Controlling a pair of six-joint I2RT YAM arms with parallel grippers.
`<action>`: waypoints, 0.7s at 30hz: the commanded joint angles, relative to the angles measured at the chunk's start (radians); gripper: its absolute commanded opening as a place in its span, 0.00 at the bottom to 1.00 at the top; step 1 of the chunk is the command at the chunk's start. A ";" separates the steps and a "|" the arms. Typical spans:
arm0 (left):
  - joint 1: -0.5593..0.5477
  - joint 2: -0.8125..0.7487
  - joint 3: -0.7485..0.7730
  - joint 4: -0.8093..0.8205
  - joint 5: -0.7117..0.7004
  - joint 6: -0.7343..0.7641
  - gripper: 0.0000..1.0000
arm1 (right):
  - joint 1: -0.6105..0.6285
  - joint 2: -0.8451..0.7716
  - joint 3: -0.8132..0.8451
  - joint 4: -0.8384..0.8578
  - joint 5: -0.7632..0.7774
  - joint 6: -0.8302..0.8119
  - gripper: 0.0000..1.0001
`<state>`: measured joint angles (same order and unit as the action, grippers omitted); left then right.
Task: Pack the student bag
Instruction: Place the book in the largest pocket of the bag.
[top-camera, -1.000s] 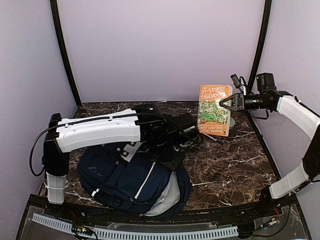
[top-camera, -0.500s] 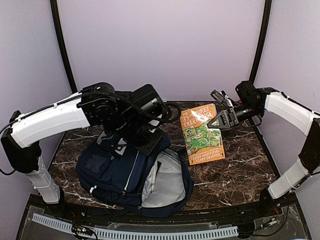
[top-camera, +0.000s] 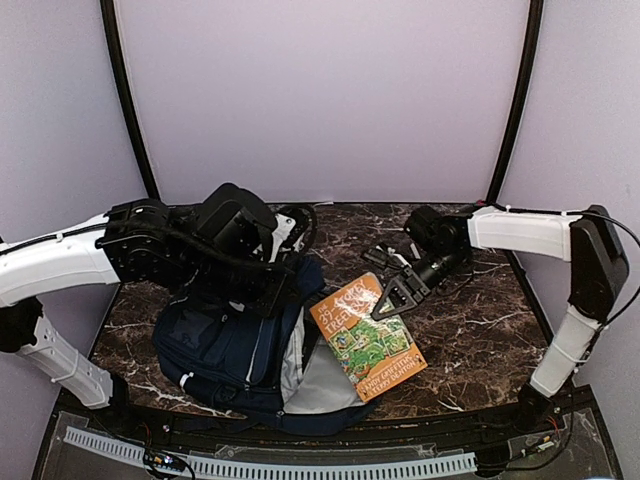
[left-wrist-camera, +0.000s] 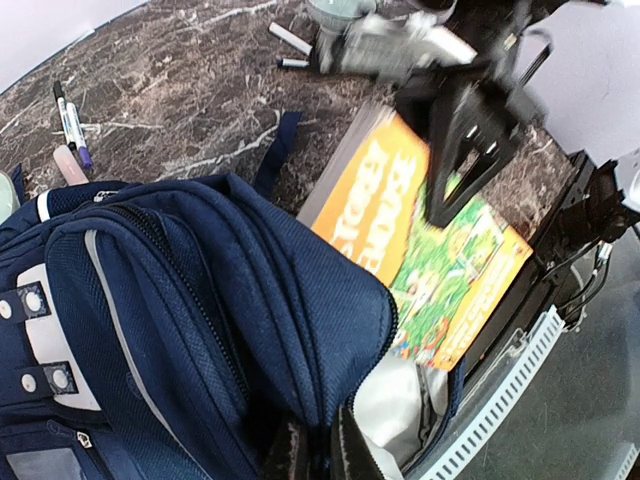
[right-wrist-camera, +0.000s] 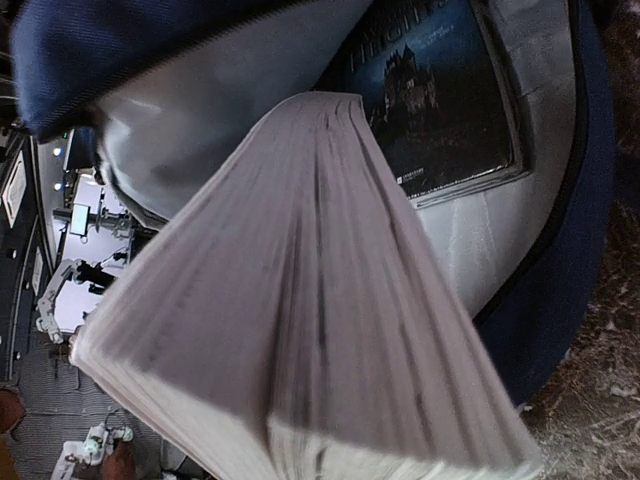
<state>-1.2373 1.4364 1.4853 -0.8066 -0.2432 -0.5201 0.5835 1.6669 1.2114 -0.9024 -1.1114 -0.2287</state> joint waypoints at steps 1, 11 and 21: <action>0.001 -0.135 -0.064 0.214 -0.072 -0.001 0.00 | 0.070 0.101 0.066 -0.048 -0.061 -0.074 0.00; 0.001 -0.238 -0.196 0.314 -0.069 -0.003 0.00 | 0.197 0.437 0.351 -0.246 -0.108 -0.213 0.00; 0.001 -0.235 -0.226 0.354 -0.023 -0.022 0.00 | 0.249 0.533 0.470 -0.033 0.061 0.115 0.00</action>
<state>-1.2388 1.2579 1.2621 -0.6216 -0.2447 -0.5365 0.8173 2.2551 1.6955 -1.1351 -1.1645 -0.2989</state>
